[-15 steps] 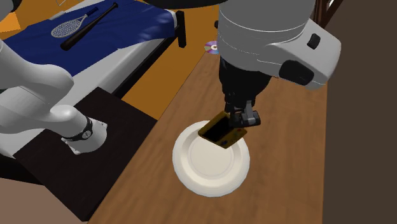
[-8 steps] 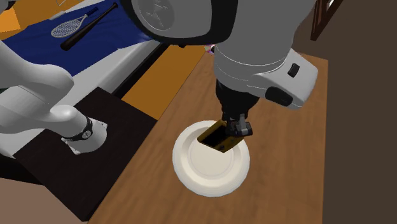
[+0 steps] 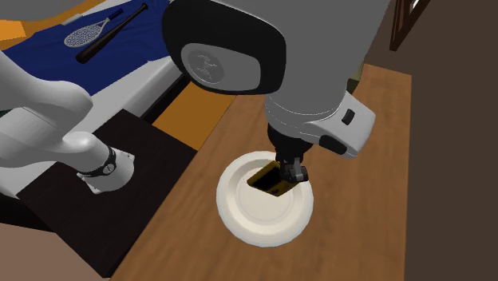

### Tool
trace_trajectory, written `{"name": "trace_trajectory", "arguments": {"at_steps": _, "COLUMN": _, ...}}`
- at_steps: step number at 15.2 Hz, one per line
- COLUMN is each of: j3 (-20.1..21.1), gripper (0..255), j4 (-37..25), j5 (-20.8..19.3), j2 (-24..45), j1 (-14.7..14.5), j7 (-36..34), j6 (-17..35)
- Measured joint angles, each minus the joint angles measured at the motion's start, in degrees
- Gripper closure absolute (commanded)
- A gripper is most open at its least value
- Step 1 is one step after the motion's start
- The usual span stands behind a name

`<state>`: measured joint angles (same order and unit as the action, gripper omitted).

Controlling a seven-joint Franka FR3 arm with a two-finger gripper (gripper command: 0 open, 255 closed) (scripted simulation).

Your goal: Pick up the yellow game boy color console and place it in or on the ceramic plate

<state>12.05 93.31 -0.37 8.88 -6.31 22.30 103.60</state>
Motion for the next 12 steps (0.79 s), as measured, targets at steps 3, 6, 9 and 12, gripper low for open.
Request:
{"name": "trace_trajectory", "arguments": {"at_steps": 3, "j3": 0.0, "gripper": 255, "j4": 2.3, "j5": 0.0, "j2": 0.0, "j1": 0.0, "j7": -0.1, "j6": 2.4}}
{"name": "trace_trajectory", "arguments": {"at_steps": 6, "j3": 0.1, "gripper": 255, "j4": 2.6, "j5": 0.0, "j2": -0.1, "j1": -0.1, "j7": 0.0, "j6": 3.3}}
{"name": "trace_trajectory", "arguments": {"at_steps": 9, "j3": 0.1, "gripper": 255, "j4": 2.7, "j5": 0.0, "j2": -0.2, "j1": 0.0, "j7": 0.0, "j6": 3.2}}
{"name": "trace_trajectory", "arguments": {"at_steps": 12, "j3": 0.0, "gripper": 0, "j4": 2.7, "j5": 0.0, "j2": 0.1, "j1": 0.0, "j7": 0.0, "j6": 3.1}}
